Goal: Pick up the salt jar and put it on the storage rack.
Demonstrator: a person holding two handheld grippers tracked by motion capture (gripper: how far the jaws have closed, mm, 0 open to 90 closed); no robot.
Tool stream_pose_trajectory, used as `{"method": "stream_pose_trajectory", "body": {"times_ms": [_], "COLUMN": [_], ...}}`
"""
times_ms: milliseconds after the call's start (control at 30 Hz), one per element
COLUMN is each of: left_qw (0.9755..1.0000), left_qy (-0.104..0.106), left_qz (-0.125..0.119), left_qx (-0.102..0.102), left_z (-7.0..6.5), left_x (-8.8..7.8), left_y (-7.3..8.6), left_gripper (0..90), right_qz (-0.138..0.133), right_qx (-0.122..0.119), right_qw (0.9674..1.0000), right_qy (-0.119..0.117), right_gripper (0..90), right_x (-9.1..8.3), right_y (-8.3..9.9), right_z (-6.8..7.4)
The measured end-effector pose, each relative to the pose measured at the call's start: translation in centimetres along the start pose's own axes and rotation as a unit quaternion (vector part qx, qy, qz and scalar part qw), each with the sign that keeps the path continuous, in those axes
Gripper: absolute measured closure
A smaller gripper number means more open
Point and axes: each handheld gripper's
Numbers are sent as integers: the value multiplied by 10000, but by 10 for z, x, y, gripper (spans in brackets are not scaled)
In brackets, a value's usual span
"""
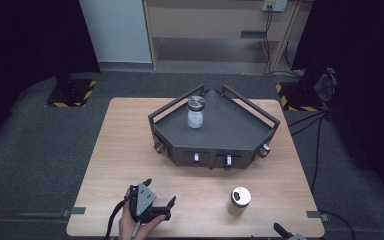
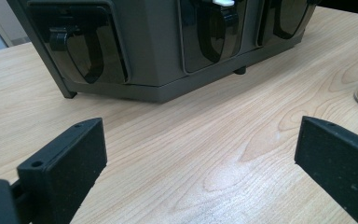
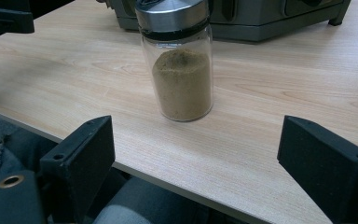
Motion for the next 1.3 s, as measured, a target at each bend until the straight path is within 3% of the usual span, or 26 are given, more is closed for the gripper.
{"method": "stream_pose_trajectory", "body": {"times_ms": [433, 733, 1300], "left_qw": [9999, 9999, 9999], "left_qy": [110, 60, 54], "left_qz": [-73, -148, -137], "left_qx": [39, 2, 49], "left_z": [-1, 0, 0], "left_x": [-1, -3, -2], "left_y": [1, 0, 1], "left_gripper": [12, 11, 11], "right_qz": [12, 44, 32], "right_qx": [5, -13, -7], "right_qw": [10000, 9999, 9999], "right_qy": [14, -110, -103], "right_gripper": [110, 110, 109], "right_x": [1, 3, 3], "right_y": [0, -1, -1], "right_z": [-1, -4, -5]}}
Point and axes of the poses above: each handheld gripper's, and its own axes: x roughly forward along the jaws, y roughly out of its underside, z roughly to its left, and after that the axes turned 8 degrees about -x, right-handed
